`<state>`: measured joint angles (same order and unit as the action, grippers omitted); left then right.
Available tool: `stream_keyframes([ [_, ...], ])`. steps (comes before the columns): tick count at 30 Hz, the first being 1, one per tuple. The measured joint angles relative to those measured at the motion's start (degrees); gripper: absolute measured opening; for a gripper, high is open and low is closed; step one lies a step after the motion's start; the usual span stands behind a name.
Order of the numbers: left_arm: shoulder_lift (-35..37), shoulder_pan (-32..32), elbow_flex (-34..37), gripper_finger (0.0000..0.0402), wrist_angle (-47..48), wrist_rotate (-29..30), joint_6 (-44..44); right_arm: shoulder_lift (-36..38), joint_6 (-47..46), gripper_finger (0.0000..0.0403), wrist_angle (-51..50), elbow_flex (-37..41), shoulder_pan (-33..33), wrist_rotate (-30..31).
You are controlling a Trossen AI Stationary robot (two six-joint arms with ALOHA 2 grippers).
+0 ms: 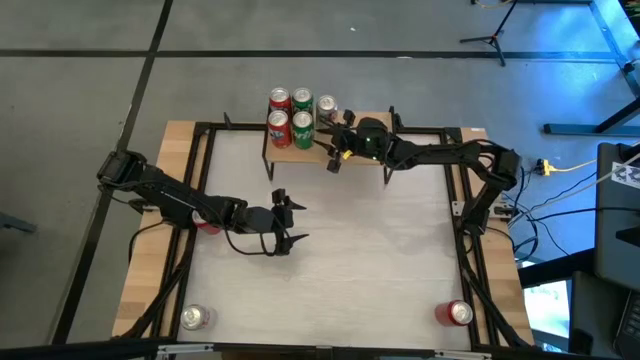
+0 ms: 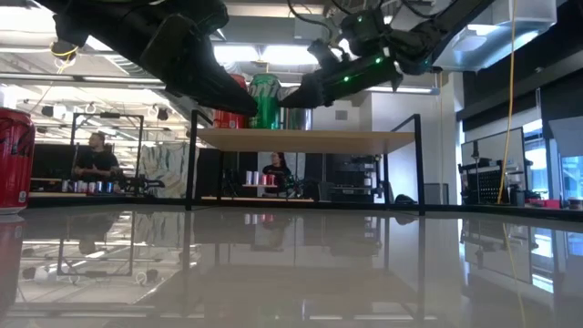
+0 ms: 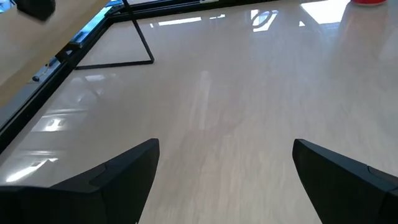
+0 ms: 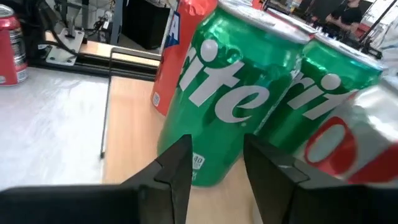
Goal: Place canned beverage on shelf
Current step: Adjust the green soda can on the shelf, then put the silver soda can aligned with the other silver soda can on the shelf
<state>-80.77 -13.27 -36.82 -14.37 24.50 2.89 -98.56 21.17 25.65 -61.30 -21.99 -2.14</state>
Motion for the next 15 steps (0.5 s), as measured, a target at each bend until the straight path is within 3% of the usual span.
stream_keyframes([
  [7, 0.0, -0.45, -0.02, 0.0359, -7.84, 0.58, -0.54, 11.79, -1.15, 0.014, -21.69, -0.07, 3.4, 0.18],
  [12, 0.0, -0.88, -0.02, 0.0359, -7.57, -2.4, -1.67, 20.55, -3.0, 0.014, -37.76, -0.07, 8.07, -0.92],
  [15, 0.0, -1.43, -0.02, 0.0359, -7.24, -2.98, -0.18, 24.1, -4.91, 0.014, -42.37, 2.11, 12.01, -3.71],
])
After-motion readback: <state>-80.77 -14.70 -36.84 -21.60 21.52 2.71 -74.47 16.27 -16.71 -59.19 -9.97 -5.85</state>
